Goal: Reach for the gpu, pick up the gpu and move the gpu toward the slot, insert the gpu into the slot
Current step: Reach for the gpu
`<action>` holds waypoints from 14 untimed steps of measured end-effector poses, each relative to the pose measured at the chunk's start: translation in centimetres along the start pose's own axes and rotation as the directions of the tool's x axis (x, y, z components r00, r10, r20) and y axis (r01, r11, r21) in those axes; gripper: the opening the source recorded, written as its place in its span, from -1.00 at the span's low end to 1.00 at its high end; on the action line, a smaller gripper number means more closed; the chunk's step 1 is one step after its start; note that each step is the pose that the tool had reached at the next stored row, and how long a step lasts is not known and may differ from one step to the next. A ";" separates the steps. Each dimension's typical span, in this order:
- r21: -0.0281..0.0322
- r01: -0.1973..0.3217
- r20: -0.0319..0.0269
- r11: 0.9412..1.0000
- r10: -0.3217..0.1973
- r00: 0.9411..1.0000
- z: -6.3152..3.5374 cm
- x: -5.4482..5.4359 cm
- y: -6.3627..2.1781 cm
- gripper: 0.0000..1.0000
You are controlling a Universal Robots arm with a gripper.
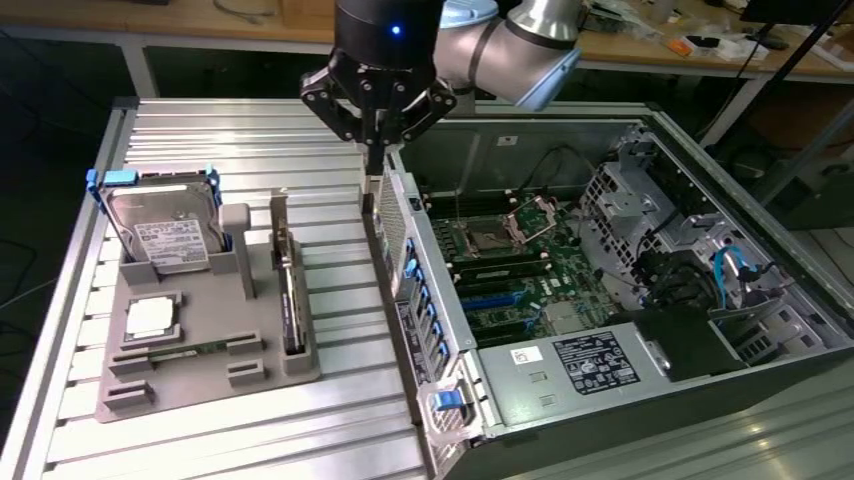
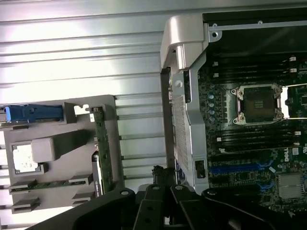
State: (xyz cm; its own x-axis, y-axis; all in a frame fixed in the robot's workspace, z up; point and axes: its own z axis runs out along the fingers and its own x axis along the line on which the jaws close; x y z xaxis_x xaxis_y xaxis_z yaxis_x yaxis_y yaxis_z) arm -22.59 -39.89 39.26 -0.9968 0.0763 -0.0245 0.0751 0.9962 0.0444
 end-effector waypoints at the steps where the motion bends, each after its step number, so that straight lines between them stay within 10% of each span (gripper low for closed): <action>1: 0.000 0.000 0.000 1.000 0.000 1.000 -0.01 0.3 -0.02 -0.79; 14: 0.000 0.000 0.000 1.000 0.000 1.000 -0.12 4.6 -0.36 -0.79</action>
State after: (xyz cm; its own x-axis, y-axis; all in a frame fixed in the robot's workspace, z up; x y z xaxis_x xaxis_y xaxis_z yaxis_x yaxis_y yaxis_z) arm -27.19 -39.91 39.25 -0.9968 0.0763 -0.0246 0.0751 0.9962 0.0444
